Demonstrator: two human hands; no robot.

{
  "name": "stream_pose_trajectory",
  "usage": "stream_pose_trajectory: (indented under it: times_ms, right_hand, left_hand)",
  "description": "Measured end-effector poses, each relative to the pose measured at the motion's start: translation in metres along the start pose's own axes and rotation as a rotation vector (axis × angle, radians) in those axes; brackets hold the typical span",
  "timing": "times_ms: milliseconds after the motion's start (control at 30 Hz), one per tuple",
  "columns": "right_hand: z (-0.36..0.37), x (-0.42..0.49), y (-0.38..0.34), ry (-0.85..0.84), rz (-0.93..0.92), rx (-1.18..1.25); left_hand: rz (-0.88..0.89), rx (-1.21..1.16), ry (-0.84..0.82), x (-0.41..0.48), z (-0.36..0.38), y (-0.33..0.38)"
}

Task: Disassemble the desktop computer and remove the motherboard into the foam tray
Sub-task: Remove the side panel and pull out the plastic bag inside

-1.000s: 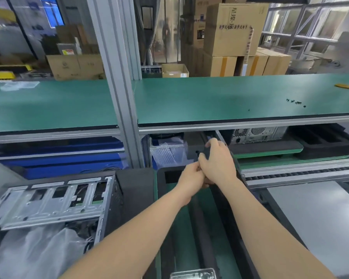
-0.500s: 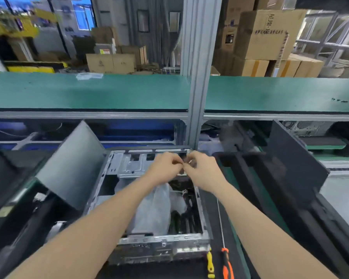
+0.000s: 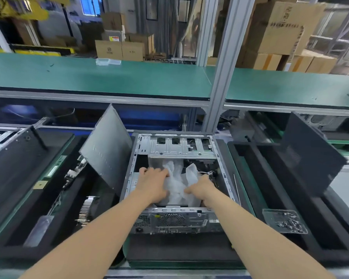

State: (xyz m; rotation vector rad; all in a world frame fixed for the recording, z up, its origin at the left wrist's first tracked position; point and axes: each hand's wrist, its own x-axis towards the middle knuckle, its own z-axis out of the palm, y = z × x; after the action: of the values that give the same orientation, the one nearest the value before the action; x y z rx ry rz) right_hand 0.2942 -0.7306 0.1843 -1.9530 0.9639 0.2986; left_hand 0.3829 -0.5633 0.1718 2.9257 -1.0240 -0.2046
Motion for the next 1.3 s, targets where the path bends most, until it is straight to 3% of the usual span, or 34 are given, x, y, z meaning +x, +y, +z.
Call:
stream_pose_trajectory:
  times_ms: [100,233,400,467,567,633,733,833,933,1067,1100,1167,1233,1300]
  right_hand:
    - [-0.01,-0.004,-0.005,0.137,-0.12,-0.057]
    - [-0.029,-0.014,-0.024,0.29,-0.232,0.119]
    - [-0.065,-0.029,-0.051,0.389,-0.377,0.416]
    - [-0.077,-0.038,-0.06,0.406,-0.434,0.582]
    - [-0.097,-0.047,-0.076,0.364,-0.467,0.793]
    - [-0.109,-0.05,-0.085,0.272,-0.503,0.852]
    - [-0.116,-0.052,-0.093,0.138,-0.534,0.996]
    - [-0.12,-0.047,-0.092,0.005,-0.639,1.156]
    - [-0.104,-0.041,-0.086,0.003,-0.609,1.11]
    - [-0.062,-0.039,-0.078,-0.3,-0.722,1.205]
    - [-0.052,-0.039,-0.073,-0.281,-0.694,1.156]
    - [-0.032,-0.032,-0.058,-0.032,-0.555,0.987]
    - [-0.018,-0.029,-0.043,0.179,-0.447,0.844]
    - [-0.013,-0.027,-0.034,0.273,-0.412,0.727]
  left_hand:
    - [-0.012,-0.211,0.212,0.002,-0.004,0.003]
    - [-0.032,-0.767,0.361,0.01,-0.041,0.018]
    - [0.043,-0.844,0.524,0.018,-0.093,0.022]
    - [-0.1,-0.894,0.666,0.023,-0.104,0.018]
    - [-0.475,-1.145,0.766,0.03,-0.121,0.006]
    - [-0.651,-1.233,0.718,0.033,-0.124,-0.01]
    - [-0.78,-1.282,0.505,0.025,-0.119,-0.028]
    - [-0.729,-1.46,0.326,0.025,-0.099,-0.042]
    - [-0.677,-1.625,0.018,0.016,-0.085,-0.039]
    - [-0.406,-1.945,-0.253,0.005,-0.081,-0.014]
    - [-0.31,-2.058,-0.273,0.003,-0.083,-0.009]
    - [-0.113,-2.235,-0.247,0.0,-0.088,-0.004]
    - [-0.04,-2.36,-0.229,-0.004,-0.089,-0.007]
    - [0.046,-2.399,-0.303,-0.013,-0.084,-0.013]
